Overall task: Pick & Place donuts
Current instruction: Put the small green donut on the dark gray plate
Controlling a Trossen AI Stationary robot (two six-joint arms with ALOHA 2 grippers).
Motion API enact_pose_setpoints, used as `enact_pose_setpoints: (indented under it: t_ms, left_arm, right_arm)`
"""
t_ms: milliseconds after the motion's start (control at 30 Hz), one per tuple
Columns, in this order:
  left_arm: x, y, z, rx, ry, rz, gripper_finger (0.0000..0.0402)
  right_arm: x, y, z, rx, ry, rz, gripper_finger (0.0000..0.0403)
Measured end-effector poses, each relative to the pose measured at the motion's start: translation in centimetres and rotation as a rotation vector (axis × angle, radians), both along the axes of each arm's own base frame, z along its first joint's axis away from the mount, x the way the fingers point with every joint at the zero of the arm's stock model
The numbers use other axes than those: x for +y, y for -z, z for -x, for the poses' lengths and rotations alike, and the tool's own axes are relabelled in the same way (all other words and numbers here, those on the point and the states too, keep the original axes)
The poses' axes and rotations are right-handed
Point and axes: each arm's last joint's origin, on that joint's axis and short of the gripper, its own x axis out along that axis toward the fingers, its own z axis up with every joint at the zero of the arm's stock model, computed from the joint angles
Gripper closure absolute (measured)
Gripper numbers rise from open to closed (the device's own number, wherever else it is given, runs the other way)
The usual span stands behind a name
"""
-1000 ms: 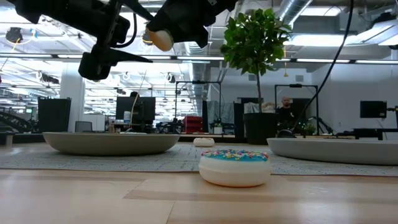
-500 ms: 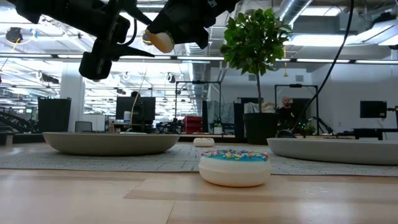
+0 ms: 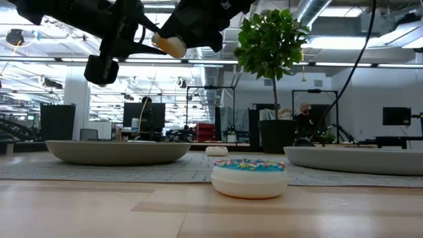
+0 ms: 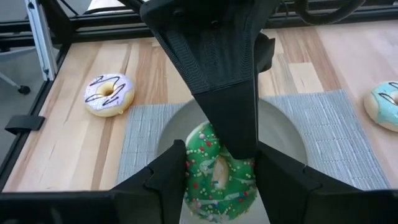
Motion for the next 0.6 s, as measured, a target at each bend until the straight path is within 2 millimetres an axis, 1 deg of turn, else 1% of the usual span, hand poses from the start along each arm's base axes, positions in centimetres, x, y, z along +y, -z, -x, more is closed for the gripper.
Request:
enact_pose_setpoints:
  t_ms: [133,333,467,600]
  left_arm:
    - [0.0,0.0,0.0,0.002,-0.003,-0.007,0.0333]
    - [0.1,0.2,0.1,0.026,-0.005,-0.043,0.0362]
    - [0.2,1.0,0.4,0.111,-0.007,-0.077,0.0376]
    - [0.3,2.2,1.0,0.248,-0.005,-0.117,0.038]
  right_arm:
    - [0.0,0.1,0.1,0.017,0.001,0.003,0.0225]
    - [0.0,0.5,0.4,0.071,-0.001,0.01,0.019]
    - [0.0,1.0,0.8,0.129,-0.009,0.011,0.017]
    - [0.0,1.3,1.2,0.18,-0.018,0.01,0.0164]
